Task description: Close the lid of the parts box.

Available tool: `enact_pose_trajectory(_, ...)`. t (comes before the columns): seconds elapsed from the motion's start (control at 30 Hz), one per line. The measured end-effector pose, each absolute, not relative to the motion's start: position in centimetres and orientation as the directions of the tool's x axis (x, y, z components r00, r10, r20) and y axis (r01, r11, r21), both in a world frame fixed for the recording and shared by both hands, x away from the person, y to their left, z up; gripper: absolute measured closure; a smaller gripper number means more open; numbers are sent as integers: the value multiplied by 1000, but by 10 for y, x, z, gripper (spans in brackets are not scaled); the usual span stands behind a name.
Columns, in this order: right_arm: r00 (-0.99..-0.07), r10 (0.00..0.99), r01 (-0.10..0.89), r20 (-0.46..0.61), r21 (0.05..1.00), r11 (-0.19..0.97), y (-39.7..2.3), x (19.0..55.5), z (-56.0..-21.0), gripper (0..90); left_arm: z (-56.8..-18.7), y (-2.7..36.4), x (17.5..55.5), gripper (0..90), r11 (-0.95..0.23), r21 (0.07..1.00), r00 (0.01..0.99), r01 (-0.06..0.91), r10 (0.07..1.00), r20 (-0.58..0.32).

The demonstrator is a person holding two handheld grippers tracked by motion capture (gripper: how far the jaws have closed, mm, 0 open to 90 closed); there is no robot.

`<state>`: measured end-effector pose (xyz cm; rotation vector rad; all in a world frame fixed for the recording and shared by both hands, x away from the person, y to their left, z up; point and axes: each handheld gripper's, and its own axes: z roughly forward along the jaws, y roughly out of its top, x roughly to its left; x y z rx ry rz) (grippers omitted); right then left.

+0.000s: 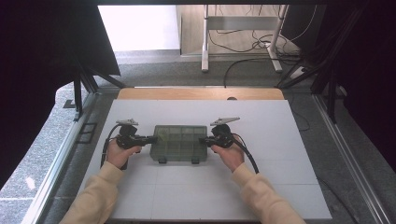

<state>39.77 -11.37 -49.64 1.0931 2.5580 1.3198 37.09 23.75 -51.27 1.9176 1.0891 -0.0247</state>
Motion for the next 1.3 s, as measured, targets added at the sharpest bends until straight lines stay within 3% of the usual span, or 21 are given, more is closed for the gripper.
enact_pose_trajectory(0.43,-747,618,553,245,745,374,-114,395,-499,895,-515,236,370,899,-206,694,610,690,682,-404)
enact_pose_trajectory(0.73,-758,606,524,242,779,344,-123,392,-488,895,-500,241,360,899,-152,749,605,645,701,-378)
enact_pose_trajectory(1.3,-723,667,497,181,806,321,-202,356,-481,895,-495,250,312,899,-127,790,591,599,736,-330)
